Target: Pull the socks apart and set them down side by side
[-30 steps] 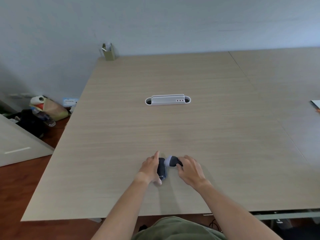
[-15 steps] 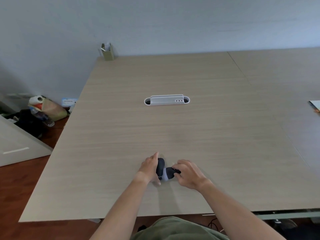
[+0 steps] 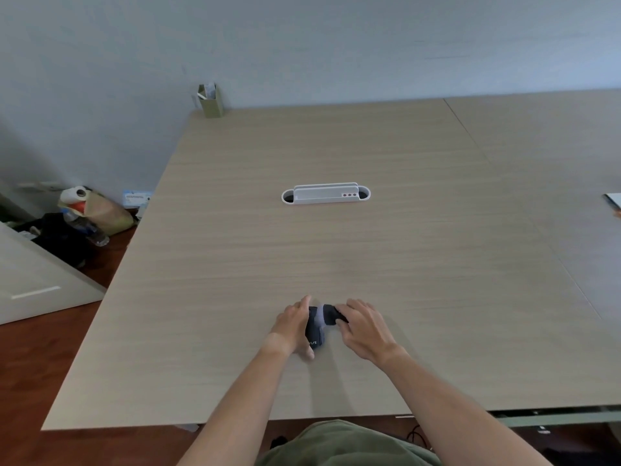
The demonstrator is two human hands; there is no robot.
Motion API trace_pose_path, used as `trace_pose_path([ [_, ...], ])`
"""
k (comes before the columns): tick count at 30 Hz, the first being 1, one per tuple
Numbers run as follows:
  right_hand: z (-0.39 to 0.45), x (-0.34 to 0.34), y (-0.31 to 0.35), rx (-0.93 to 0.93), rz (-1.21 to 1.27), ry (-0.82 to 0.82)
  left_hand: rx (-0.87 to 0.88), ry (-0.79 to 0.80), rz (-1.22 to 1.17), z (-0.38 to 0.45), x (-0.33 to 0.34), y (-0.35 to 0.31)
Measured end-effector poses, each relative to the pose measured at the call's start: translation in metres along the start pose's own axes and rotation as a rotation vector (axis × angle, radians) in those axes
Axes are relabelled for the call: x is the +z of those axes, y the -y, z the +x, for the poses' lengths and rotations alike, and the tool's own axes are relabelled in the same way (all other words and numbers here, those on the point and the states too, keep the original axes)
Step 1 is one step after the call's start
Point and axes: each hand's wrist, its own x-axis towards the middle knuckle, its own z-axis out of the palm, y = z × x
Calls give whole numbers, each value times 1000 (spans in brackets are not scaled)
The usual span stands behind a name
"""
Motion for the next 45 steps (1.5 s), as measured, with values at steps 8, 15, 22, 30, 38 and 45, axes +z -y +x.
trace_pose_path([
  [8, -1, 0, 1, 146, -3, -8, -8, 1, 0, 1, 0, 0],
  [15, 0, 2, 16, 124, 60, 137, 13, -16, 31, 2, 2, 0],
  [22, -4, 4, 14, 219, 142, 93, 5, -27, 27, 4, 4, 0],
  [30, -5, 2, 15, 251, 157, 38, 21, -46, 50, 5, 4, 2],
  [38, -5, 1, 11, 300, 170, 26, 12, -63, 139, 3, 4, -2],
  [45, -5, -2, 2, 344, 140, 0, 20, -47, 59, 3, 4, 2],
])
